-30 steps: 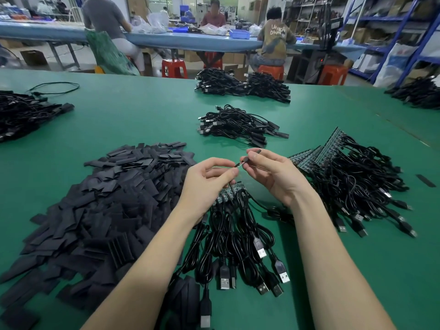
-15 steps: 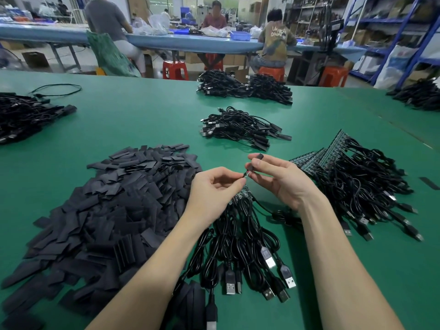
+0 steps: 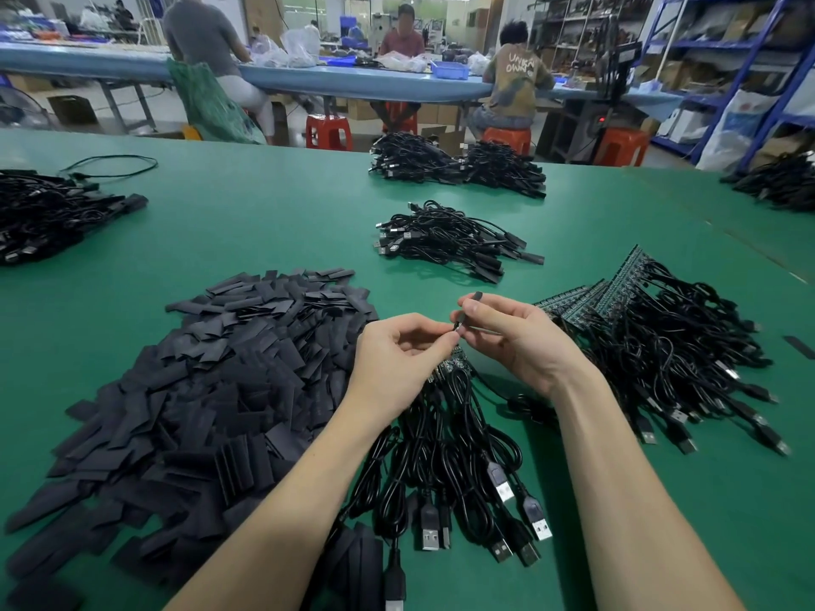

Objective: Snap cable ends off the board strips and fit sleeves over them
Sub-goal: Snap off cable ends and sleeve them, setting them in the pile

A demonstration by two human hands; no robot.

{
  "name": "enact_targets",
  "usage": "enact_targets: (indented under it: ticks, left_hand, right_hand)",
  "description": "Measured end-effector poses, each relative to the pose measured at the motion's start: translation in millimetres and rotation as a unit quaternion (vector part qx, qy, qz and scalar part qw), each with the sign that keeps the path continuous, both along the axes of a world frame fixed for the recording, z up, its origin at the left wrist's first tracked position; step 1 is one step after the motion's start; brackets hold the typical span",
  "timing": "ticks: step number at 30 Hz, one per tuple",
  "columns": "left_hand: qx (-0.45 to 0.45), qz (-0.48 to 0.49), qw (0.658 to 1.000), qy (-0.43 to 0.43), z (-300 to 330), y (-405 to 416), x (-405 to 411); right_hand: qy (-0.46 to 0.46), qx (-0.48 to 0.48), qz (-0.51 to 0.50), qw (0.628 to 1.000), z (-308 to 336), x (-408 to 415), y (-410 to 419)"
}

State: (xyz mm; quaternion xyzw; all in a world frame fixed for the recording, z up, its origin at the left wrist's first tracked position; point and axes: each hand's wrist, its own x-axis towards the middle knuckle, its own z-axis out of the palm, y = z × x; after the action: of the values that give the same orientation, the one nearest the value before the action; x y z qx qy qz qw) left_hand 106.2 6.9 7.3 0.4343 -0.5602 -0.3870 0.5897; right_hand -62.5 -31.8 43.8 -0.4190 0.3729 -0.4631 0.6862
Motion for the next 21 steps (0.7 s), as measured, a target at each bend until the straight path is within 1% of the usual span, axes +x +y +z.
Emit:
enact_targets:
  ticks: [6, 10, 12, 15, 18, 21]
  left_hand:
    - [-0.001, 0.015, 1.0, -0.011, -4.1, -0.7, 0.5]
    - [0.007, 0.0, 1.0, 0.022, -2.1, -2.7, 1.9]
    - [0.02, -0.008, 0.999, 0.046, -1.8, -3.7, 2.5]
    - [0.025, -0.02, 0.998, 0.051, -1.6, -3.2, 2.1]
    - [0.017, -0.029, 0.998, 0.061, -0.7, -3.4, 1.2]
    - [0.019, -0.035, 0.996, 0.079, -0.5, -4.6, 1.7]
  right_hand:
    - [0.04, -0.018, 0.016, 0.999, -1.9, 4.2, 1.8]
    - [0.037, -0.033, 0.026, 0.998, -0.6, 2.3, 3.0]
    - [0.048, -0.046, 0.035, 0.997, -0.8, 2.4, 3.9]
    - [0.075, -0.057, 0.045, 0.994, -0.4, 2.2, 5.2]
    - [0.074, -0.065, 0.026, 0.995, -1.3, 4.4, 5.5]
    - [0.047, -0.086, -0.009, 0.995, -3.2, 10.7, 4.4]
